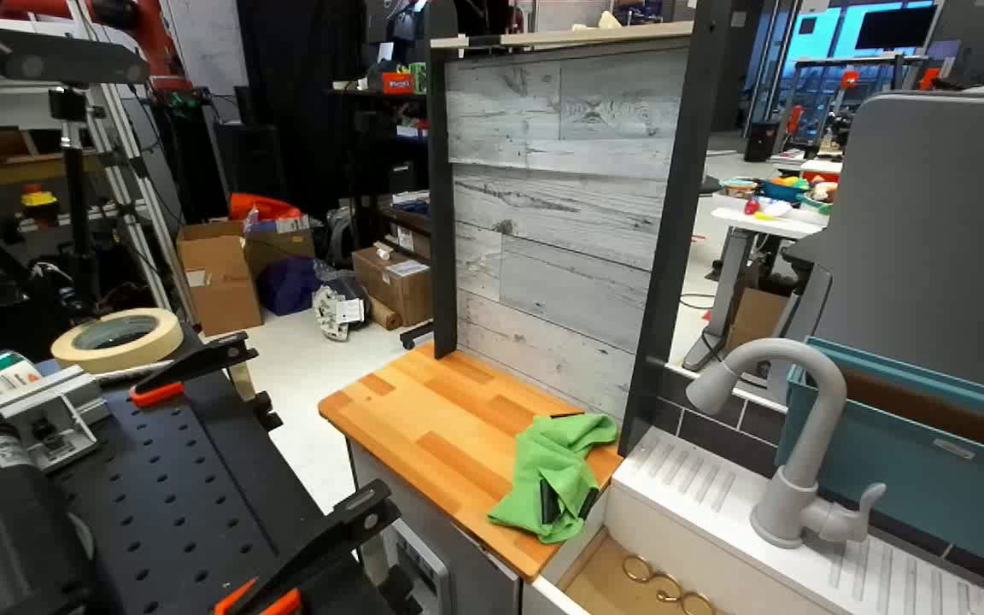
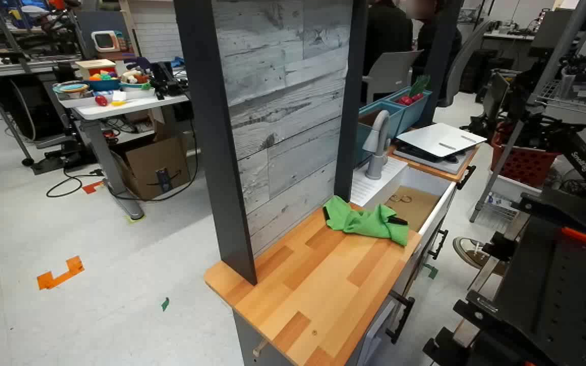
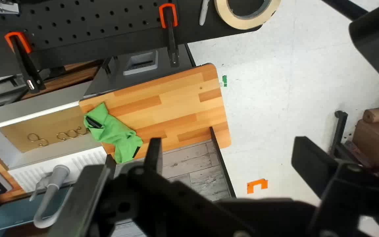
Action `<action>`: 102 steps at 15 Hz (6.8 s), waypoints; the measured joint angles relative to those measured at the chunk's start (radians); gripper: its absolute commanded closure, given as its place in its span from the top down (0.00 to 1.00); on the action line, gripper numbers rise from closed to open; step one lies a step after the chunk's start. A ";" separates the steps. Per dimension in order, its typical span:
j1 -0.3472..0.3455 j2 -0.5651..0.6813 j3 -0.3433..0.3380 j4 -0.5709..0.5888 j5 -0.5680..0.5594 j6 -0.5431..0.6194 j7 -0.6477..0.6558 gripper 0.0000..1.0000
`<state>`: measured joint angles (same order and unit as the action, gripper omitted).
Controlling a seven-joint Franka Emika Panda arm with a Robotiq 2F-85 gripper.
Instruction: Move the towel to the left
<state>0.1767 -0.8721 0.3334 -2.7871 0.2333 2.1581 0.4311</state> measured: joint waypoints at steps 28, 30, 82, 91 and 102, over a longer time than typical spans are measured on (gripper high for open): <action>-0.439 1.013 -0.106 0.300 -0.177 0.569 0.289 1.00; -0.357 1.139 -0.205 0.383 -0.174 0.598 0.324 1.00; 0.057 1.962 -0.483 0.989 -0.031 0.628 0.435 1.00; 0.225 1.995 -0.482 1.034 -0.034 0.628 0.470 1.00; 0.328 1.880 -0.558 0.848 -0.049 0.874 0.481 1.00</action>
<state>0.5048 1.0081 -0.2242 -1.9393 0.1843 3.0322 0.9118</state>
